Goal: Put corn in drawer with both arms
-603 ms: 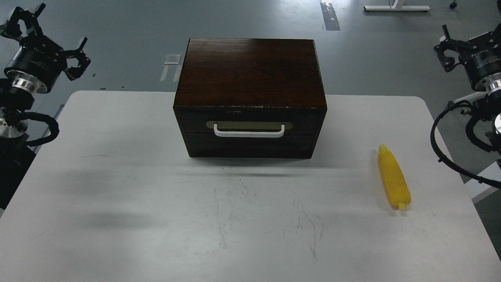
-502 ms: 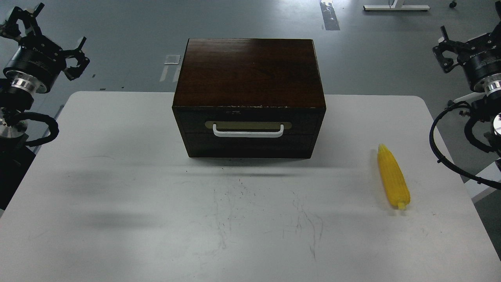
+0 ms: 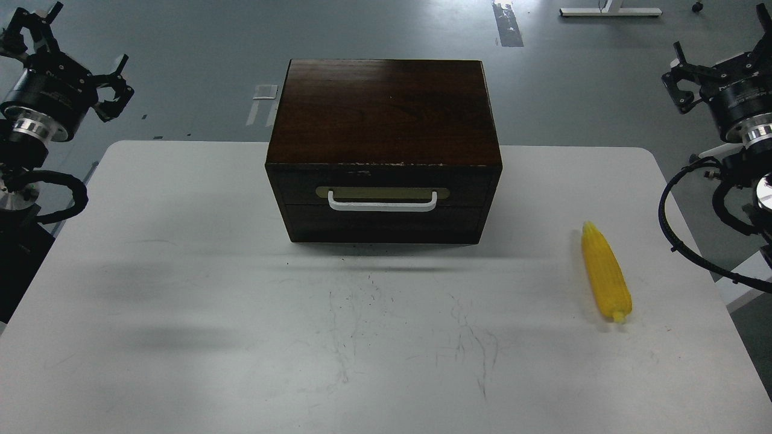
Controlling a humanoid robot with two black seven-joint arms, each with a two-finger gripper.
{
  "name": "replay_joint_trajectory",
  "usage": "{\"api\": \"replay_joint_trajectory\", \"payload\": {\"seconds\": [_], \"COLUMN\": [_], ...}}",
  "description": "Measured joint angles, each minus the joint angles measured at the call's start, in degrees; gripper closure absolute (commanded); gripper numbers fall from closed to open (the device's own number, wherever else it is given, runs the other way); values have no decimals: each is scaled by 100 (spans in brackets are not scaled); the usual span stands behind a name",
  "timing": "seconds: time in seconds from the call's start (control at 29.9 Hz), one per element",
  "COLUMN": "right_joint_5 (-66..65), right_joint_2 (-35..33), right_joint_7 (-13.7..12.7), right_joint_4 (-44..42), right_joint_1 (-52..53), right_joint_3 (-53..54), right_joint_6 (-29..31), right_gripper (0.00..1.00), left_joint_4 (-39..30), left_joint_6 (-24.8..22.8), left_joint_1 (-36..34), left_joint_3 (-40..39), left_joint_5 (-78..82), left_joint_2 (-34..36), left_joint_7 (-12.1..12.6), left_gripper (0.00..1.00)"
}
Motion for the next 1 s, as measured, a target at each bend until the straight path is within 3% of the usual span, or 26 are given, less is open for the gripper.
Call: {"api": "replay_joint_trajectory", "payload": {"seconds": [0.1, 0.23, 0.67, 0.8, 1.0], "right_joint_5": [-9, -21, -40, -40, -40], "right_joint_2": [0, 0, -1, -4, -42], "right_joint_7": [0, 0, 0, 8, 15], "right_joint_4": [9, 13, -9, -32, -39], "right_joint_1": [12, 15, 3, 13, 12], "right_joint_3": [-1, -8, -19, -15, -9], "right_joint_6": [0, 0, 0, 0, 0], "right_gripper": [0, 0, 0, 0, 0], "left_joint_4": [1, 3, -203, -875, -2427], "left_joint_6": [-7, -14, -20, -20, -18], "left_joint_1": [15, -71, -1641, -1910, -2152], "left_joint_3": [-3, 9, 66, 64, 59], "left_joint_5": [14, 88, 2151, 3803, 5692], "left_joint_2": [49, 231, 276, 257, 325], "left_joint_7": [-57, -356, -587, -900, -941], "left_gripper": [2, 2, 6, 6, 6]}}
